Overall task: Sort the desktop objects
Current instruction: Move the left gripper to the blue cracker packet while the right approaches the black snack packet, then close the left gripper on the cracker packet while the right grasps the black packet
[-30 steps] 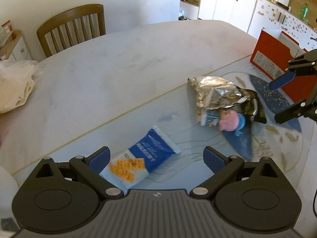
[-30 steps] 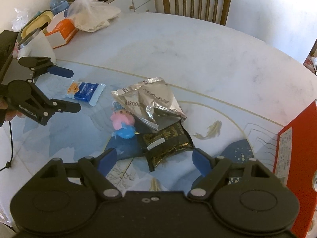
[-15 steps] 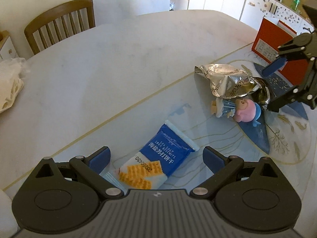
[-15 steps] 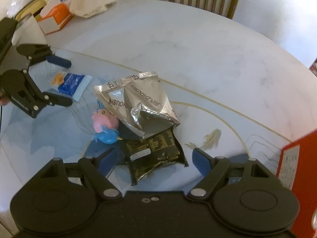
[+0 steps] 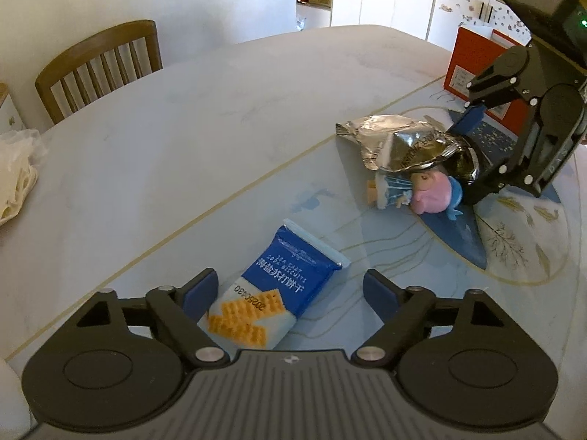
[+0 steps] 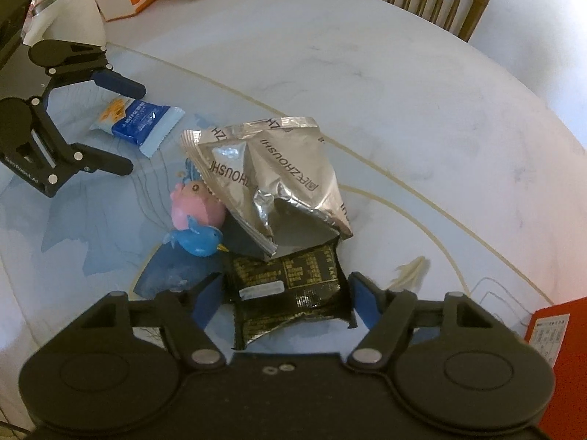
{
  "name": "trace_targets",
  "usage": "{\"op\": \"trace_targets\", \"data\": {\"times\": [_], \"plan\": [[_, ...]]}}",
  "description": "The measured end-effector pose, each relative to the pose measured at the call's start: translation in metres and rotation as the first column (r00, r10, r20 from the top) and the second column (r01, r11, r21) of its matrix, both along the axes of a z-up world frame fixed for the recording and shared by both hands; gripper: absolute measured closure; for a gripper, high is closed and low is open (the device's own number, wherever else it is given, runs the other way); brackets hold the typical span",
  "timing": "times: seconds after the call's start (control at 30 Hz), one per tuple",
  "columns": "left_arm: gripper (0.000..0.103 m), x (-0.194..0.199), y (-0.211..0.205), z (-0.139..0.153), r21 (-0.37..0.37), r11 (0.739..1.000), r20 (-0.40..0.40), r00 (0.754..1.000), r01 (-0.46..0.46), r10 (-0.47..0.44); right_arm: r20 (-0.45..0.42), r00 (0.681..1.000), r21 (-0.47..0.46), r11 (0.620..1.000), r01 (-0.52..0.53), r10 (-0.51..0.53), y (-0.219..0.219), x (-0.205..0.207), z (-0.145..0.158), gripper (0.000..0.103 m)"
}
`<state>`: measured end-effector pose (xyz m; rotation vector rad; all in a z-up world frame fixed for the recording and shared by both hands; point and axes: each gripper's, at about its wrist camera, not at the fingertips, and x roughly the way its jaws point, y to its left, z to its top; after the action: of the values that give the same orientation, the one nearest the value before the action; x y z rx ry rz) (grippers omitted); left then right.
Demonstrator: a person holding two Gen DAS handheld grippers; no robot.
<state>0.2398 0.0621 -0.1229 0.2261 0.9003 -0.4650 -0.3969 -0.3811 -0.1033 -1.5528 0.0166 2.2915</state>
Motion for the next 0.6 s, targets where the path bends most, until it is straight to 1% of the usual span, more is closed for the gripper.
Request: {"op": "trace_targets", "data": {"times": [0.13, 0.17, 0.2, 0.23, 0.3, 0.33, 0.37, 0.4, 0.6], "plan": [[0.018, -0.008, -0.004, -0.001, -0.011, 1.000, 0.015, 1.000, -0.020, 0.020, 0.000, 1.000, 0.010, 1.000, 0.015, -0.015, 0.000, 0.000, 0.001, 0.034], [0.021, -0.009, -0.006, 0.000, -0.009, 1.000, 0.020, 1.000, -0.022, 0.022, -0.001, 1.000, 0.010, 1.000, 0.017, -0.017, 0.000, 0.000, 0.001, 0.036], [0.026, -0.010, -0.007, 0.000, -0.004, 1.000, 0.026, 0.999, -0.025, 0.025, -0.002, 1.000, 0.012, 1.000, 0.026, -0.026, -0.001, 0.000, 0.001, 0.036], [0.030, -0.011, -0.007, 0.000, -0.006, 0.999, 0.030, 0.999, -0.032, 0.032, -0.004, 1.000, 0.013, 0.999, 0.030, -0.030, -0.001, 0.000, 0.001, 0.037], [0.043, -0.012, -0.008, 0.002, -0.003, 0.999, 0.034, 0.998, -0.051, 0.051, -0.006, 0.999, 0.017, 0.999, 0.042, -0.041, -0.001, 0.001, 0.002, 0.040], [0.046, -0.012, -0.009, 0.003, -0.003, 0.998, 0.035, 0.998, -0.057, 0.057, -0.007, 0.999, 0.019, 0.999, 0.047, -0.046, -0.002, 0.001, 0.002, 0.042], [0.051, -0.012, -0.008, 0.003, -0.004, 0.998, 0.036, 0.997, -0.062, 0.062, -0.008, 0.999, 0.020, 0.998, 0.051, -0.051, -0.002, 0.002, 0.002, 0.044], [0.054, -0.012, -0.008, 0.004, -0.003, 0.998, 0.038, 0.997, -0.065, 0.065, -0.009, 0.998, 0.022, 0.998, 0.060, -0.060, -0.002, 0.002, 0.003, 0.045], [0.060, -0.012, -0.012, 0.006, 0.006, 0.997, 0.034, 0.996, -0.080, 0.080, -0.012, 0.996, 0.018, 0.996, 0.092, -0.091, -0.005, 0.003, 0.004, 0.050]]}}
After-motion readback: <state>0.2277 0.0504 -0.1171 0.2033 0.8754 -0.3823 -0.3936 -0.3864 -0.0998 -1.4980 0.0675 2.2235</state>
